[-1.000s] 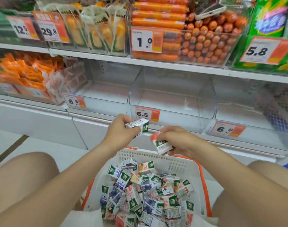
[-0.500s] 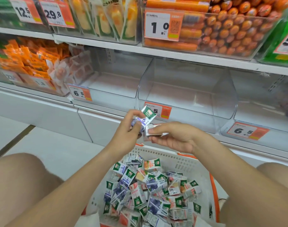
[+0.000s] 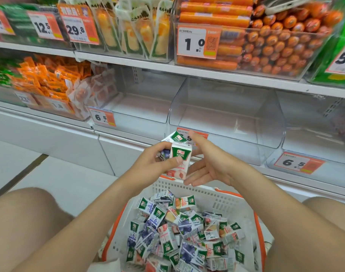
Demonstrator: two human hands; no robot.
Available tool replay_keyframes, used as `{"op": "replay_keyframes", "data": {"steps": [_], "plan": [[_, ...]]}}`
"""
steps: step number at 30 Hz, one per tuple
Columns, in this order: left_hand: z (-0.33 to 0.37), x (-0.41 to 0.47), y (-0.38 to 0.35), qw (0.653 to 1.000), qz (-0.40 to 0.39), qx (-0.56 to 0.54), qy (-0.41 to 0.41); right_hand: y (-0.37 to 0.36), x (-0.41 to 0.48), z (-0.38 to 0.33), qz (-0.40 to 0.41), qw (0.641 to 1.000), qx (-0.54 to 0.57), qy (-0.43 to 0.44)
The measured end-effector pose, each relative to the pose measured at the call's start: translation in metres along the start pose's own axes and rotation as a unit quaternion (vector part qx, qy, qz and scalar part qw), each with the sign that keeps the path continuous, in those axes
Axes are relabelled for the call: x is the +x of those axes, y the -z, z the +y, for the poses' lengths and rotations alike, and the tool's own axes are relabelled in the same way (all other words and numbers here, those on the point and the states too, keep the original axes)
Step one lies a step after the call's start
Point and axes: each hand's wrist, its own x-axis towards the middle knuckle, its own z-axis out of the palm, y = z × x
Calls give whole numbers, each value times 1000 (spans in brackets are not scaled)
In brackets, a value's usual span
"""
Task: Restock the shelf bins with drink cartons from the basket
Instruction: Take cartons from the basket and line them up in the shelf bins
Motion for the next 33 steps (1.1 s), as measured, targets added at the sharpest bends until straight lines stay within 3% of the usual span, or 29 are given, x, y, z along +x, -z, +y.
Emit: {"op": "replay_keyframes", "data": {"steps": [4, 8, 13, 18, 20, 23, 25, 28, 31, 33], "plan": [[6, -3, 6, 995, -85, -43, 11, -3, 10, -10, 40, 988, 113, 102], [23, -3, 23, 996, -71, -58, -5, -18, 18, -19, 93, 955, 163, 230], [44, 26, 83, 996, 93, 16, -1, -36, 25, -36, 256, 871, 46, 417], [52, 60, 138, 961, 221, 158, -55, -65, 41, -73, 267, 825, -153, 474], [52, 75, 159, 929, 264, 239, -103, -83, 56, -91, 252, 815, -199, 482], [45, 101, 190, 854, 307, 402, -121, -104, 84, -116, 237, 797, -244, 499], [38, 117, 210, 825, 282, 478, -112, -112, 102, -126, 233, 776, -272, 519], [26, 135, 238, 808, 221, 542, -69, -114, 124, -134, 235, 759, -291, 533], [20, 147, 252, 717, 154, 680, 3, -114, 141, -134, 236, 765, -281, 530], [19, 153, 256, 682, 127, 719, 36, -114, 149, -132, 239, 770, -272, 525]]}}
